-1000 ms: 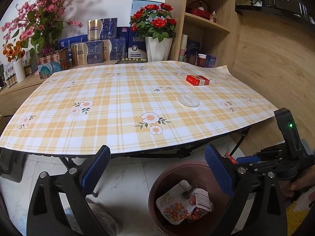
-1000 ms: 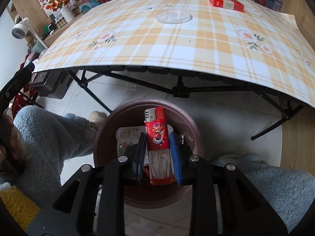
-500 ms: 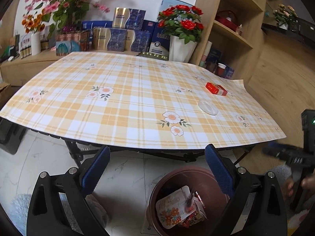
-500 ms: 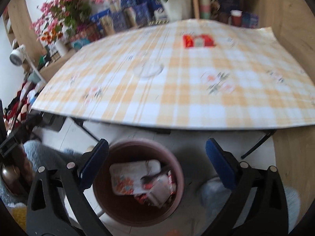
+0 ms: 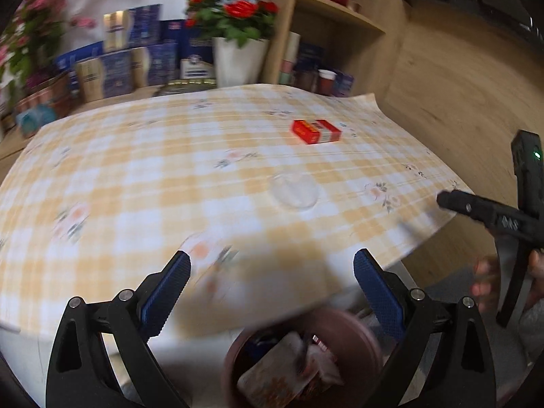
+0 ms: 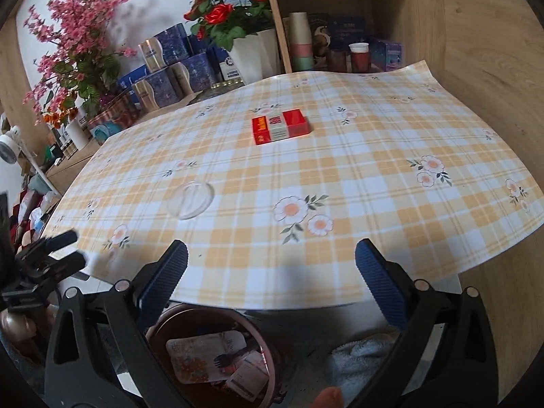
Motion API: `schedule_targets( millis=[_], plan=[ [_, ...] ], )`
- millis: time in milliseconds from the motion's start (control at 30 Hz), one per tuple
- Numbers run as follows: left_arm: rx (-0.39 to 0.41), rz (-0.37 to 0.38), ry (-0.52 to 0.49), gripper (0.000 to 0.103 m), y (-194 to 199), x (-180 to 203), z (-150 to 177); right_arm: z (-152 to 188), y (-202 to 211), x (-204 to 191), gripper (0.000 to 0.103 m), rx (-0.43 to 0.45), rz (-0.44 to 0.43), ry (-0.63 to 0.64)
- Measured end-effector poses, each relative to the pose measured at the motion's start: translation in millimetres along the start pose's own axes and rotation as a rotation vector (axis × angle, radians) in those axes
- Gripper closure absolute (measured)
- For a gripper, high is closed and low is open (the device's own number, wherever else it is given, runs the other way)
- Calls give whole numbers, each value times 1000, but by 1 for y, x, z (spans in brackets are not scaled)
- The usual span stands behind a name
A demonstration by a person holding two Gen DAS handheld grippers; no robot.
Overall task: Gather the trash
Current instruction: 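Grasp the clear plastic lid with the left tool while the right tool grasps the red cigarette pack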
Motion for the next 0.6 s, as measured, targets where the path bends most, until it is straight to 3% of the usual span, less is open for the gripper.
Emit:
schedule_targets(
  millis=[200,300,500,567,600],
  plan=[
    [-120,-2,-45,9,-82,27,-35,-8,-13,27,6,-12,-12,-66],
    [-172,-49,-43,9,-112,27,-40,-10,-19,38,6,-31,-44,-99],
    [-233,-150,-44,9,-148,22,-48,-16,-29,53,6,-40,27,-70],
    [-221,-175,-38,17,-150,19,-51,-20,-33,58,6,-43,30,-70],
    [-216,-198,-52,33,-150,18,-52,-22,-36,60,6,-48,36,-68]
  ],
)
Point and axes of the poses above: each gripper's, at about its wrist camera, not at the fingertips, and y roughly against the way its jaws point, x to its right, z to its underside, the point moved 4 cm from there along -y, roughly the way its jaws point, and after that the axes turned 3 degrees about y, right-handed, at the moved point
